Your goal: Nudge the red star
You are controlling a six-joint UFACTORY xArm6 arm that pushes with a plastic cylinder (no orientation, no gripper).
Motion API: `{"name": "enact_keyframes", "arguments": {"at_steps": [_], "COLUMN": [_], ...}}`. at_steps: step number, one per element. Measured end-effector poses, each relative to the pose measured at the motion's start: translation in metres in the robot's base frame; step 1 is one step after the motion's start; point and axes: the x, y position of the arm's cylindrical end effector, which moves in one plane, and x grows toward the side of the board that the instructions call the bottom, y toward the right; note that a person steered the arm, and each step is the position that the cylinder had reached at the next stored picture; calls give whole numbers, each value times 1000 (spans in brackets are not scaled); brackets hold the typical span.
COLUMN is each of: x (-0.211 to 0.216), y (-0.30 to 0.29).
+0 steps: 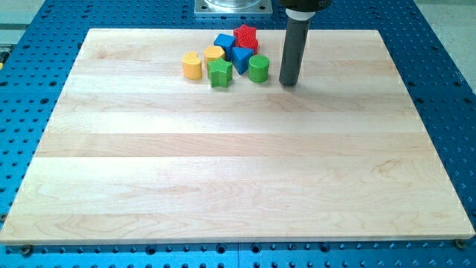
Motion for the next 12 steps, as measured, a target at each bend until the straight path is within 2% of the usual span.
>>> {"name": "enact_keyframes", "arguments": {"at_steps": [3,4,5,6,7,8,12], "x": [2,8,18,-43,-88,-60,-53], "y": [1,12,50,88,88,88,88]}}
